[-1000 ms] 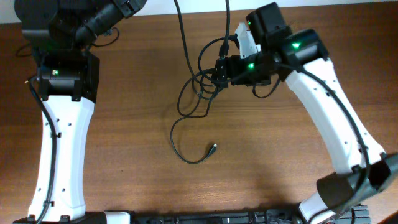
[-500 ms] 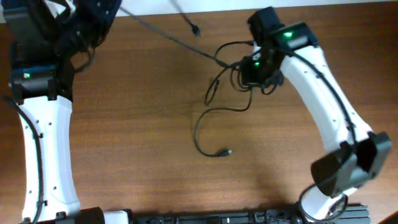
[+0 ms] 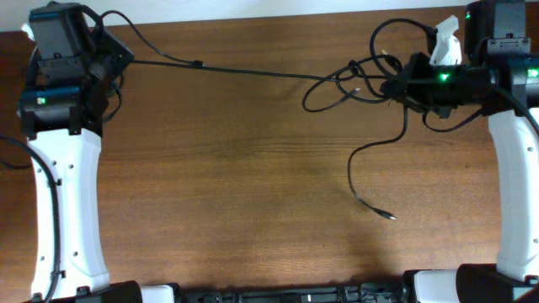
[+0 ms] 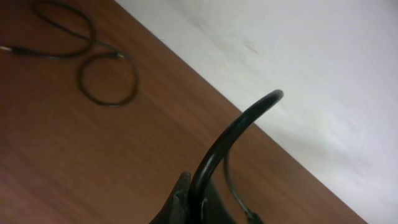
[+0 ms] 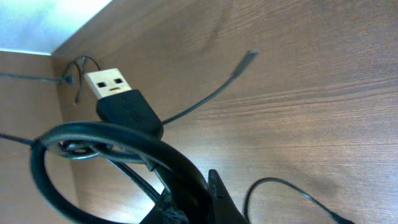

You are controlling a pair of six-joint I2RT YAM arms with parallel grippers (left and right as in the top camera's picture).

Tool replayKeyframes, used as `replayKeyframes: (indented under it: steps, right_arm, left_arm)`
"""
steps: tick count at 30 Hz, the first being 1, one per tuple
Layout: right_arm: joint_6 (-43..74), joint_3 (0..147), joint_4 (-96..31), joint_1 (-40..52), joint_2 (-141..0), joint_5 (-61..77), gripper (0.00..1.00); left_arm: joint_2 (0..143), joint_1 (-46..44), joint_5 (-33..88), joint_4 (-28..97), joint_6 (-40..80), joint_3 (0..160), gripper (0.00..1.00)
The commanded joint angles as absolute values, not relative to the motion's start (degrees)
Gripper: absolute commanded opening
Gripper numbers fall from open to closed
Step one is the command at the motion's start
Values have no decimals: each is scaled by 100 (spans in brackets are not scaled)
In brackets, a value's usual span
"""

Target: Untangle cables

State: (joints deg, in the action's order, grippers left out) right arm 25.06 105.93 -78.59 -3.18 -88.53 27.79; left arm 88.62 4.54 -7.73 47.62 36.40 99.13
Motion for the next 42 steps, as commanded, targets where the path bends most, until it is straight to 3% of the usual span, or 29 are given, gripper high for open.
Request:
replayKeyframes:
  steps: [1,2,5,7,10,12,16,18,21,22,23,24,27,29,30,33,36,39,42]
  right_arm:
    - [2703,10608,-8012,-1282,-8661,1570,4]
    - [2383,10608,-8034,-1326,-8661,1925,15]
    - [1474,10608,-8040,-1306,-8661,2655,63]
    - [1481,10608,-8132,-1304,-8661,2663,69]
    - [974,10606,-8232,-952,-8678,2895,83]
    - [941,10606,-8211,-443,-8790,2893,83]
    - [943,10606,-7933,489,-9080,2899,86]
    - [1131,10606,-7559,913,-9148,2936,86]
    - [1295,10606,-7430,1256,-9312,2622,86]
    - [1293,10604,-7572,1323,-9415,2569,67]
    - [1288,10602,-7806,1389,-9548,2561,19]
    - [1291,10604,-7948,1420,-9660,2499,4]
    - [1260,10604,-8029,1437,-9668,2895,5]
    - [888,10604,-8018,1441,-9668,3507,40]
    - [816,10604,-8009,1468,-9671,3592,49]
    - [840,10604,-7859,1806,-9679,3603,64]
    - [838,10604,-7697,2300,-9690,3531,66]
    - [840,10602,-7741,2410,-9690,3380,66]
    - [1072,10602,-7669,2707,-9706,2801,64]
  left_arm:
    - [8764,812,-3450,4871,3420,9979,0]
    - [8764,810,-3321,4897,3417,9979,0]
    - [8764,810,-2287,4797,3417,9979,0]
    - [8764,810,-1107,4681,3415,9981,0]
    - [8764,764,3535,3378,2989,9981,0]
    - [8761,582,5867,1326,3642,9981,0]
    - [8761,-119,6143,-2696,6320,9981,0]
    - [8761,-467,5999,-3562,7159,9981,0]
    - [8761,-779,5870,-3579,7183,9981,0]
    - [8761,-777,5865,-3575,7181,9981,0]
    - [8761,-777,5870,-3531,7179,9981,0]
    - [8761,-773,5870,-3463,7179,9981,0]
    - [8761,-773,5867,-3336,7177,9981,0]
    - [8761,-773,5719,-3336,7177,9981,0]
    - [8761,-773,5717,-3339,7177,9981,0]
    - [8761,-773,5649,-3339,7177,9981,0]
    - [8761,-773,5334,-3212,6667,9981,0]
    - [8761,-773,4309,-1424,5817,9981,0]
    - [8761,-773,4101,-1516,5819,9981,0]
